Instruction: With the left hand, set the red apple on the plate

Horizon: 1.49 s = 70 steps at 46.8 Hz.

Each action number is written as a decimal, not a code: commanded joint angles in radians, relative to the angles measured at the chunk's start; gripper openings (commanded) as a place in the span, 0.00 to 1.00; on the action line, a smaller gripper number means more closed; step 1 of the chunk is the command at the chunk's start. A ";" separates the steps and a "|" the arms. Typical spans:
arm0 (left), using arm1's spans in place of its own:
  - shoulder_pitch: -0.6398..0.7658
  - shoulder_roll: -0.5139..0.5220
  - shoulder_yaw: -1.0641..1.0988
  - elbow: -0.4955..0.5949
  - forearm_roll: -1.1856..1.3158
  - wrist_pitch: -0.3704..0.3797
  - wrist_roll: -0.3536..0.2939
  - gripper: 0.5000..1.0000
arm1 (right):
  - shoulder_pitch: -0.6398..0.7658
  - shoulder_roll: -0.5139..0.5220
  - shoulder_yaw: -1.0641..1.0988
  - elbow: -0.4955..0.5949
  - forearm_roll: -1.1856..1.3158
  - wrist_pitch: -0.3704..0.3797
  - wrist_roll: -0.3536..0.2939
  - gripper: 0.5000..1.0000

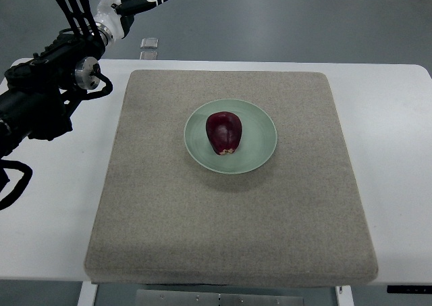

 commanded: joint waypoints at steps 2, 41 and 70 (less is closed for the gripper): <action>0.024 -0.024 -0.083 0.022 -0.031 -0.031 0.015 0.98 | 0.000 0.000 0.000 0.000 0.000 0.000 0.000 0.93; 0.118 -0.085 -0.222 0.123 -0.127 -0.291 0.022 0.98 | 0.000 0.000 0.000 0.000 0.000 0.000 0.000 0.93; 0.129 -0.083 -0.217 0.129 -0.123 -0.289 0.022 0.98 | 0.000 0.000 0.000 0.000 0.000 0.000 0.000 0.93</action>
